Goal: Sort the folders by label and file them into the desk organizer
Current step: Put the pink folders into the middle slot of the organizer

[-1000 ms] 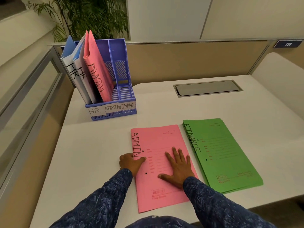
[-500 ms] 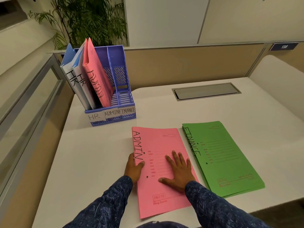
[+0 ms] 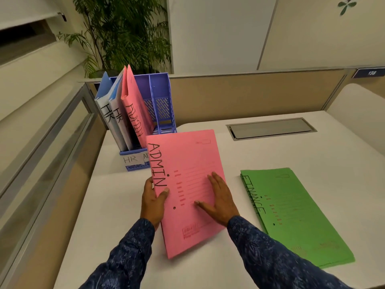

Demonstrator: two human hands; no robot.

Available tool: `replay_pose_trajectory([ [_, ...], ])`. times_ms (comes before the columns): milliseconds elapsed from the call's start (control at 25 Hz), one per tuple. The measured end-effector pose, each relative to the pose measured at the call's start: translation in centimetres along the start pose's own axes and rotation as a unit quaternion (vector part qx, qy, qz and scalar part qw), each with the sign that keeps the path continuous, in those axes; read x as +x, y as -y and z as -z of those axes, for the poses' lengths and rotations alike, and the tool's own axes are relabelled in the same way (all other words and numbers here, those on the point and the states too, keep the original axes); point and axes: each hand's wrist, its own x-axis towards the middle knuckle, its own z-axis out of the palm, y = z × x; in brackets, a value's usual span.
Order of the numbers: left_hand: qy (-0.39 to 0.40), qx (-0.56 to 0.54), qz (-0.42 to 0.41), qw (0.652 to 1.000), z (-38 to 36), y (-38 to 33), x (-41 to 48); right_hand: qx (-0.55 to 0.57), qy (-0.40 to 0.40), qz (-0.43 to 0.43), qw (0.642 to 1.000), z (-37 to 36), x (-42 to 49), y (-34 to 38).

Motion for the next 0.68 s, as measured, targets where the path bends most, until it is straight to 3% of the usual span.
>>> replay_pose_trajectory([
  [200, -0.057, 0.014, -0.099, 0.993, 1.3, -4.7, 1.7, 0.089, 0.039, 0.051, 0.994, 0.3, 4.5, 6.2],
  [400, -0.142, 0.015, -0.220, 0.965, 2.3, -9.1, 3.6, 0.134, 0.066, 0.106, 0.983, 0.2, 8.6, 13.0],
  [680, -0.207, 0.000, -0.346, 0.915, 2.0, -14.5, 7.2, 0.096, 0.076, 0.155, 0.980, -0.9, 10.9, 16.5],
])
